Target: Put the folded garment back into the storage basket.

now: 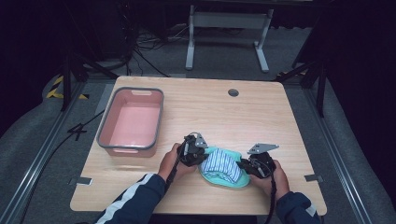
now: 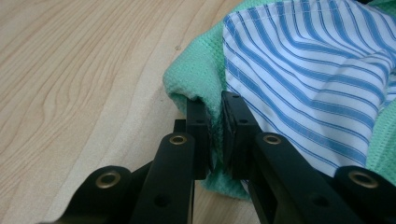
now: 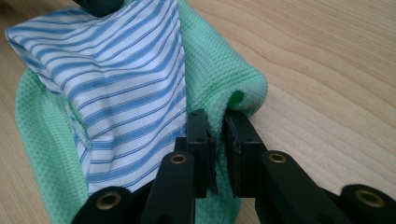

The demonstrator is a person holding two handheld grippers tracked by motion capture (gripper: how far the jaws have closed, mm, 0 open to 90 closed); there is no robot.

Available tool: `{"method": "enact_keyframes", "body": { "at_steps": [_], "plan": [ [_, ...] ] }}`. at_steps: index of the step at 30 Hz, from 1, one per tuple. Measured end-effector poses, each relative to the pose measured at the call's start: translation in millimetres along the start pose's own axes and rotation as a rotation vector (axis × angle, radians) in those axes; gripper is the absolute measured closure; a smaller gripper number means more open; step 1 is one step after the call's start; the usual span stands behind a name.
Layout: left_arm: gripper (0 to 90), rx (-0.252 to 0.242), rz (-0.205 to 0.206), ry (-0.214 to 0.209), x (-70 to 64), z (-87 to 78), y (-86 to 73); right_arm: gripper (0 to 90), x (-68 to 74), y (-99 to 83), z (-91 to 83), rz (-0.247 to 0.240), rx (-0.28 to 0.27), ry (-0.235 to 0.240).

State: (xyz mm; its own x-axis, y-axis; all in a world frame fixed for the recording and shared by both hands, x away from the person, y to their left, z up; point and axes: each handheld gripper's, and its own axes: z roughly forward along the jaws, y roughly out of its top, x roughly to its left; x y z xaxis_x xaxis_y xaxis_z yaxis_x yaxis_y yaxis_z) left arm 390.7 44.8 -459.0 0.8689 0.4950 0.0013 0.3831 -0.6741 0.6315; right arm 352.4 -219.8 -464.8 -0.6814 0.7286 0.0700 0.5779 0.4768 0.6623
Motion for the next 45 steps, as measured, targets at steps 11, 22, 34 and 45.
{"method": "enact_keyframes", "body": {
  "at_steps": [11, 22, 34, 45],
  "plan": [
    [82.5, -0.004, 0.017, 0.033, 0.8, -9.8, 6.4, 81.1, 0.4, 10.6, -7.9, 0.005, -0.043, -0.008],
    [82.5, -0.05, 0.013, 0.041, 5.9, -30.2, 8.8, 81.1, 6.0, 23.9, -11.0, -0.017, -0.07, -0.02],
    [82.5, -0.096, -0.024, 0.039, 15.1, -55.1, -14.2, 81.1, 25.6, 43.5, -8.0, -0.092, -0.085, -0.011],
    [82.4, -0.092, -0.032, 0.078, 23.3, -64.1, -13.2, 81.0, 35.2, 61.6, -3.9, -0.131, -0.097, -0.003]
  ]
}}
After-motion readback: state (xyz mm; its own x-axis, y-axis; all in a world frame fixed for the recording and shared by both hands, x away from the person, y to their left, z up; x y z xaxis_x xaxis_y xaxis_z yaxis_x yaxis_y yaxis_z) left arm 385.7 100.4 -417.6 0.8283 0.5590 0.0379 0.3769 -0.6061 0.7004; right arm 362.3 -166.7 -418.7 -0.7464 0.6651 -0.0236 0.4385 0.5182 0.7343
